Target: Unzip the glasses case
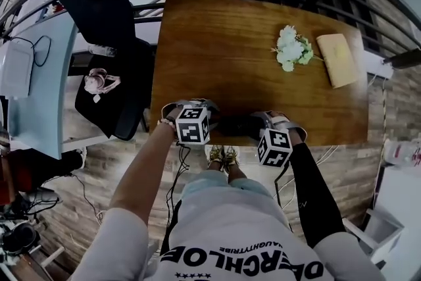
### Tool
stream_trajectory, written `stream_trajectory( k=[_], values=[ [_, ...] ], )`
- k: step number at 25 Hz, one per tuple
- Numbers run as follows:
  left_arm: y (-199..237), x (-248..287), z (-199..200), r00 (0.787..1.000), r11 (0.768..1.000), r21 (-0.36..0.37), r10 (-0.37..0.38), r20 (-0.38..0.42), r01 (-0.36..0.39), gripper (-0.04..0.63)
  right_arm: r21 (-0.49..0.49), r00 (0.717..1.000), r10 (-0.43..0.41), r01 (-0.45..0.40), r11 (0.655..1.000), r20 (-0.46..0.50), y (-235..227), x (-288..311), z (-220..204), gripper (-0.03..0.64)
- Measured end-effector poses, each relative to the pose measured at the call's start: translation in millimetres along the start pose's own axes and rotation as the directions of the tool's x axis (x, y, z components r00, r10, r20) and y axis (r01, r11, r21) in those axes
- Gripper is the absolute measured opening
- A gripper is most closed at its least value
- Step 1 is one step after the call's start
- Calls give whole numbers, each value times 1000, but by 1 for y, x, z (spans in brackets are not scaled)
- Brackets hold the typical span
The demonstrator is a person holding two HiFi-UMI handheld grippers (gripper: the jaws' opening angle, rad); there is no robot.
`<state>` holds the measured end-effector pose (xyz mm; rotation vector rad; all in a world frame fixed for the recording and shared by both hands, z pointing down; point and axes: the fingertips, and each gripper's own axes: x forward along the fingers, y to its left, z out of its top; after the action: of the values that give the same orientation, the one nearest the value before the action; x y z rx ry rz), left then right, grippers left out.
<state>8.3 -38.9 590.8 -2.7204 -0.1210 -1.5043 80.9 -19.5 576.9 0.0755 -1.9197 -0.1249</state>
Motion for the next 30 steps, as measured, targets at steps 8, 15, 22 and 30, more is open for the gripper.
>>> stream_trajectory(
  k=[8,15,22,30],
  values=[
    [-4,5,2,994,973,207,-91,-65,103,133,-11,999,53,-52,999,13,2,-2,-1,271],
    [2,11,3,992,955,275,-84,-99,108,130,-2,999,52,-52,999,6,0,0,1,278],
    [25,7,-1,996,976,214,54,-67,-38,112,-16,999,-44,44,999,-20,-15,7,2,260],
    [77,-2,-6,970,972,21,234,-61,-233,112,12,981,-190,191,981,-46,-69,10,-5,255]
  ],
)
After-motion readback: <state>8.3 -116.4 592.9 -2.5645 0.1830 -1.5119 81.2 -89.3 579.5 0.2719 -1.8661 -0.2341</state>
